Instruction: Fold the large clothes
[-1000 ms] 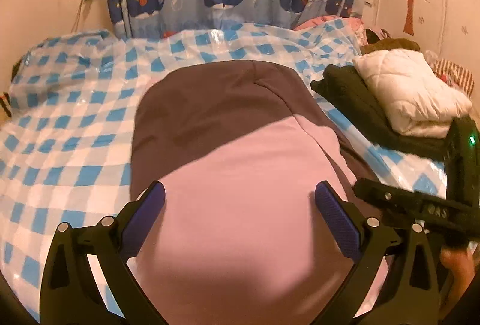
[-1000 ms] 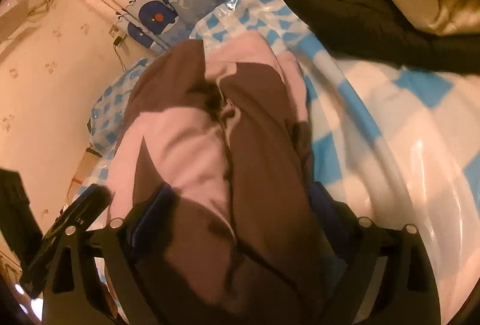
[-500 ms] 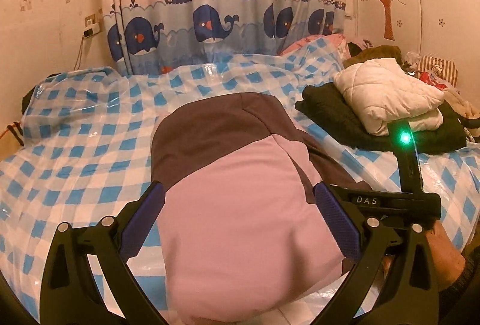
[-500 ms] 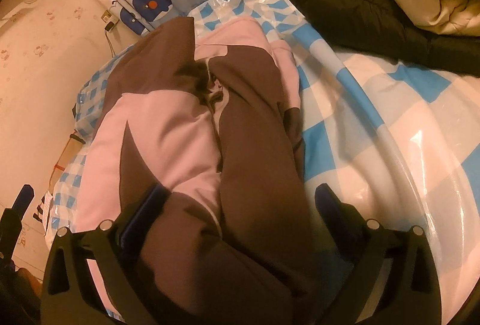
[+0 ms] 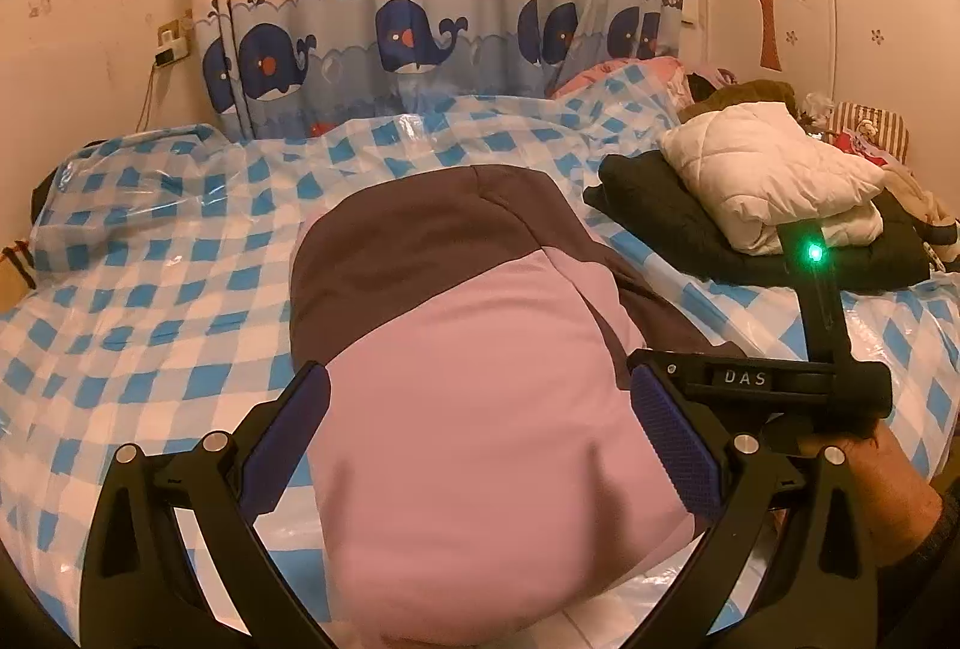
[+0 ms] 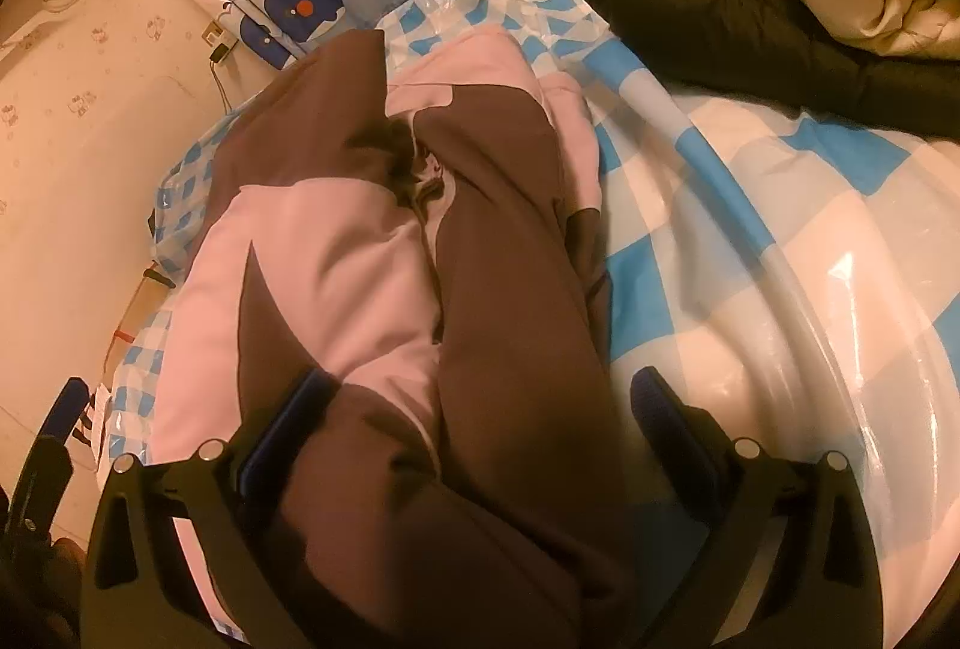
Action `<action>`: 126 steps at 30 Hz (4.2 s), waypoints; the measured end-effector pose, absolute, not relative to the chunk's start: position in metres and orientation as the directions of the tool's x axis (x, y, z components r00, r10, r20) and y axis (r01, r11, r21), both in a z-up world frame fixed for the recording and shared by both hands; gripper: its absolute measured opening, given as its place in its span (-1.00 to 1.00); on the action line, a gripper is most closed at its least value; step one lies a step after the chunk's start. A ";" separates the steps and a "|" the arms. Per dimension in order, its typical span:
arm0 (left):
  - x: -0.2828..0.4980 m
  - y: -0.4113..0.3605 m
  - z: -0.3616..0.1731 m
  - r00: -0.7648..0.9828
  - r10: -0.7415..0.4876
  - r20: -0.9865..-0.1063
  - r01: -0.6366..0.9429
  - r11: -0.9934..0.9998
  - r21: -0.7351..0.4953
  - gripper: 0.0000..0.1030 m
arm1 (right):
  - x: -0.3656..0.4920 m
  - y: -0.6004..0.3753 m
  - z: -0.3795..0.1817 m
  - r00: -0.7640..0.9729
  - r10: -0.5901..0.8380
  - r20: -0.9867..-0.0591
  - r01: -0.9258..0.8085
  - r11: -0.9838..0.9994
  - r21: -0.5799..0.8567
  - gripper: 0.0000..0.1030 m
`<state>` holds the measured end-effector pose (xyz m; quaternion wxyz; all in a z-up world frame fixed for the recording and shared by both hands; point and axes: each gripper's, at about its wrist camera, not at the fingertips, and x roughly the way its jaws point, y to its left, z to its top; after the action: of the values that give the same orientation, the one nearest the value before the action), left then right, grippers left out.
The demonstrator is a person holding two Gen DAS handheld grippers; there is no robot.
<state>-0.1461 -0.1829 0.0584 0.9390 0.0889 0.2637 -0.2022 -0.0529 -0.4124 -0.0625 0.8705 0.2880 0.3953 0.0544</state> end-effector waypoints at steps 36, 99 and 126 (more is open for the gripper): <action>0.066 -0.298 -0.022 0.608 -0.180 -0.773 0.373 0.925 0.078 0.89 | -0.064 -0.392 -0.052 0.629 0.182 -0.756 0.171 0.916 0.363 0.85; -0.088 -0.099 0.042 0.526 -0.410 -0.745 0.398 0.893 -0.210 0.45 | -0.065 -0.362 -0.064 0.583 0.725 -0.368 -0.044 0.480 0.876 0.90; -0.058 0.152 0.036 0.702 -0.375 -0.605 0.098 0.893 -0.440 0.65 | 0.054 -0.180 0.013 0.495 0.766 -0.411 -0.307 0.596 0.742 0.90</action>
<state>-0.0583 0.1519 0.0363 0.9026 -0.1911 0.3627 -0.1312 0.0543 -0.1804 0.0132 0.8096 0.3036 0.3779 0.3311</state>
